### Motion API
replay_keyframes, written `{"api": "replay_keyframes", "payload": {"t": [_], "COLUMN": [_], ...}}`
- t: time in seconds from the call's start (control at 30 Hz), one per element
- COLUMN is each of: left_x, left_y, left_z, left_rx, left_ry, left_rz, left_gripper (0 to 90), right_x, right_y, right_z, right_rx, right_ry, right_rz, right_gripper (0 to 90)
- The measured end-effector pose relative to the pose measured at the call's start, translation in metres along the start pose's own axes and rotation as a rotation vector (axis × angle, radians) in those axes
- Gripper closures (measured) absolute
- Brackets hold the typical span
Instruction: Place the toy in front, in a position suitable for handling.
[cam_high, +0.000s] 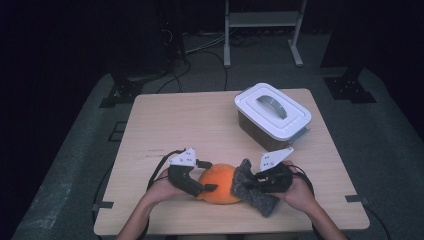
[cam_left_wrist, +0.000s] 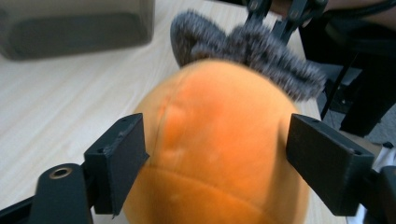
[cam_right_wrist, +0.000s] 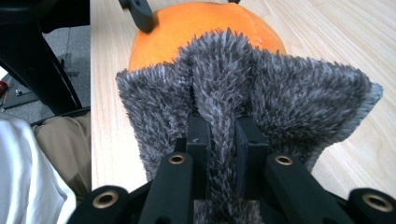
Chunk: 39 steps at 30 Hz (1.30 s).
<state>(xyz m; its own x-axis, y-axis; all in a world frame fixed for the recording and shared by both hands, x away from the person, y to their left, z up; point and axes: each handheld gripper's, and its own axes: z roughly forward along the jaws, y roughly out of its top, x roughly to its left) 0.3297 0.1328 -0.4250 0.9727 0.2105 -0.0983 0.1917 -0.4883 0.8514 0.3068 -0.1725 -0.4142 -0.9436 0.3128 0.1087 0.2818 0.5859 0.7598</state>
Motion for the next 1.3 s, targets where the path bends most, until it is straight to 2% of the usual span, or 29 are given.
{"api": "replay_keyframes", "payload": {"t": [0.07,0.17,0.3,0.47,0.53,0.7,0.77,0.87,0.97,1.0,1.03,1.1,1.13,1.2,1.3], "left_x": [-0.001,-0.004,-0.009,-0.011,-0.011,-0.009,-0.007,-0.002,0.003,0.004,0.005,0.003,0.001,-0.002,-0.006], "left_y": [-0.003,-0.003,-0.004,-0.005,-0.004,0.002,0.005,0.009,0.011,0.009,0.008,0.007,0.006,0.004,0.002], "left_z": [0.001,-0.001,-0.004,-0.007,-0.007,-0.007,-0.005,0.000,0.007,0.010,0.013,0.012,0.011,0.009,0.007], "left_rx": [-0.007,0.016,0.032,0.036,0.037,0.029,0.026,0.031,0.065,0.079,0.082,0.081,0.077,0.057,0.010], "left_ry": [-0.008,-0.014,-0.027,-0.042,-0.041,-0.042,-0.028,-0.032,-0.041,-0.053,-0.066,-0.064,-0.056,-0.029,0.001], "left_rz": [-0.007,0.018,0.027,0.027,0.024,0.028,0.025,0.023,0.011,-0.006,-0.012,0.018,0.044,0.068,0.084], "left_gripper": [22.8,23.0,22.7,21.9,21.3,13.6,11.0,9.8,9.7,10.1,12.4,23.2,29.8,40.4,48.1], "right_x": [-0.002,-0.005,-0.008,-0.001,0.001,0.005,0.006,0.005,0.002,0.001,0.000,-0.001,-0.003,-0.007,-0.012], "right_y": [-0.003,-0.010,-0.017,-0.002,0.005,0.007,0.007,0.006,0.002,0.001,-0.001,-0.006,-0.010,-0.017,-0.025], "right_z": [0.000,-0.001,-0.004,-0.013,-0.011,0.002,0.002,0.001,0.001,0.001,0.000,0.000,-0.001,-0.001,-0.005], "right_rx": [-0.002,0.016,0.040,-0.042,-0.056,-0.026,-0.034,-0.028,-0.028,-0.026,-0.021,-0.007,0.004,0.015,0.022], "right_ry": [0.005,-0.008,-0.028,-0.008,-0.001,0.021,0.028,0.025,0.033,0.035,0.038,0.038,0.033,0.026,0.020], "right_rz": [0.013,0.031,0.053,0.025,0.009,-0.009,-0.012,-0.011,0.002,0.009,0.012,0.028,0.033,0.063,0.109], "right_gripper": [77.6,77.6,77.5,77.6,77.6,77.7,77.7,77.7,77.8,77.7,77.8,77.8,77.8,77.9,78.3]}}
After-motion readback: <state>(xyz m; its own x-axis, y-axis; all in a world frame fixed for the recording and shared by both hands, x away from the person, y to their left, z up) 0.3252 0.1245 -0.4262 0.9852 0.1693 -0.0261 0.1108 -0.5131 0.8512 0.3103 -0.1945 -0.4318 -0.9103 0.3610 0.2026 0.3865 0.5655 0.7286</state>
